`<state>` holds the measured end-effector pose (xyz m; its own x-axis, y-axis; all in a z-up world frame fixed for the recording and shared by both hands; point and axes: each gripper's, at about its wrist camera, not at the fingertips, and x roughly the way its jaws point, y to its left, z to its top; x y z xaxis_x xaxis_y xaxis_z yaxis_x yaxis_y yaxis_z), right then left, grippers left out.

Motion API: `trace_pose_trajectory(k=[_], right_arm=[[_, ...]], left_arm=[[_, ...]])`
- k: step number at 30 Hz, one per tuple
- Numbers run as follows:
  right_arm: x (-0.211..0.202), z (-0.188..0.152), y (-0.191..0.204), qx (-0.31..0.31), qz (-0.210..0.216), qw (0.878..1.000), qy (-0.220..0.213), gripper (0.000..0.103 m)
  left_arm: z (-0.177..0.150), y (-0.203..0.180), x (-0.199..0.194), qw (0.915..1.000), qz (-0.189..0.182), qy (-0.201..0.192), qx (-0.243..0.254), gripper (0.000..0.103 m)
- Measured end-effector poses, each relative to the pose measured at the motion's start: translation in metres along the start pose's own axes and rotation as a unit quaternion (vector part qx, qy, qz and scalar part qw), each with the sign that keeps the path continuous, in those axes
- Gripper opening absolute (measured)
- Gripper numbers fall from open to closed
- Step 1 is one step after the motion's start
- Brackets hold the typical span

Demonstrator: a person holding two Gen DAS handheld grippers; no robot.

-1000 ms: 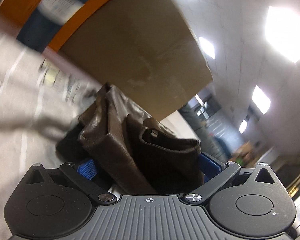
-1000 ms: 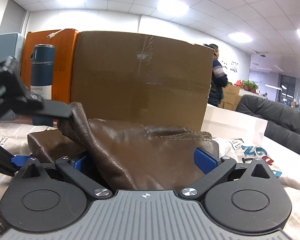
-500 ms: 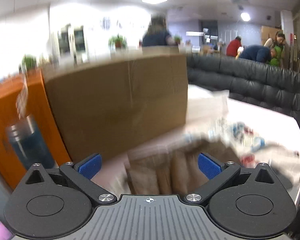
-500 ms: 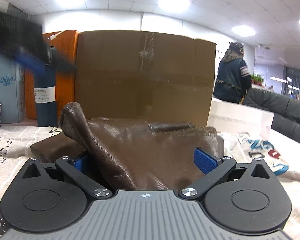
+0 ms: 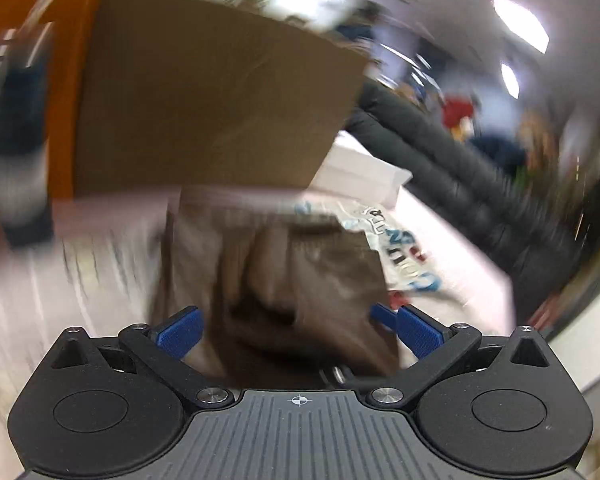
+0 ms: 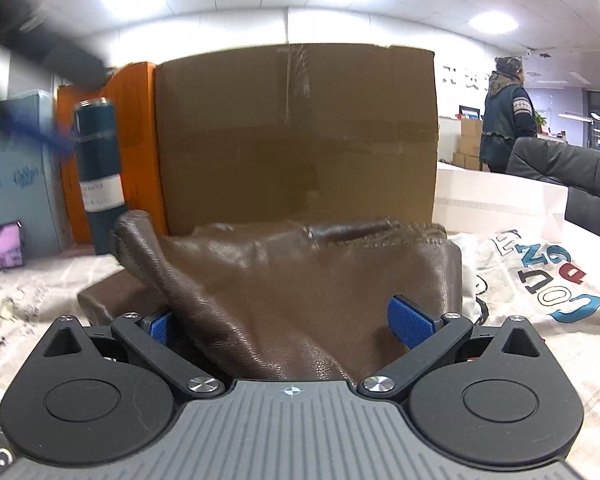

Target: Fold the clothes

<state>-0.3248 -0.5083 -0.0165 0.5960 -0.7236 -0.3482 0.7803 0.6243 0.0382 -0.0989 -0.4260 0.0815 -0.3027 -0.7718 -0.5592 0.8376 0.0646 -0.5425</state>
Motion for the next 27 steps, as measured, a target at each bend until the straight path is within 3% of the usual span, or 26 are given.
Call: trace_pose_trajectory(k=[2, 4, 10, 13, 18, 24, 27], right_arm=[[0.003, 0.001, -0.003, 0.010, -0.013, 1.000, 0.005, 0.103], [0.004, 0.001, -0.008, 0.027, -0.019, 0.999, 0.007, 0.103], [0.005, -0.001, -0.015, 0.042, -0.013, 0.999, 0.005, 0.103], [0.005, -0.001, -0.017, 0.048, -0.009, 0.999, 0.006, 0.103], [0.005, -0.001, -0.020, 0.058, -0.003, 0.998, 0.005, 0.103], [0.004, -0.001, -0.022, 0.065, 0.002, 0.998, 0.004, 0.103], [0.003, -0.001, -0.022, 0.068, 0.004, 0.998, 0.004, 0.103]], left_arm=[[-0.017, 0.020, 0.006, 0.9974, -0.040, 0.002, -0.061, 0.103], [-0.030, 0.032, 0.016, 0.9936, -0.057, 0.005, -0.097, 0.103], [-0.044, 0.061, 0.050, 0.9858, -0.062, 0.008, -0.156, 0.103], [-0.042, 0.066, 0.059, 0.9887, -0.034, -0.008, -0.146, 0.103], [-0.033, 0.069, 0.055, 0.9876, -0.053, -0.017, -0.147, 0.103], [-0.024, 0.055, 0.050, 0.9940, -0.030, -0.007, -0.105, 0.103], [-0.022, 0.056, 0.051, 0.9933, -0.042, -0.026, -0.104, 0.103]])
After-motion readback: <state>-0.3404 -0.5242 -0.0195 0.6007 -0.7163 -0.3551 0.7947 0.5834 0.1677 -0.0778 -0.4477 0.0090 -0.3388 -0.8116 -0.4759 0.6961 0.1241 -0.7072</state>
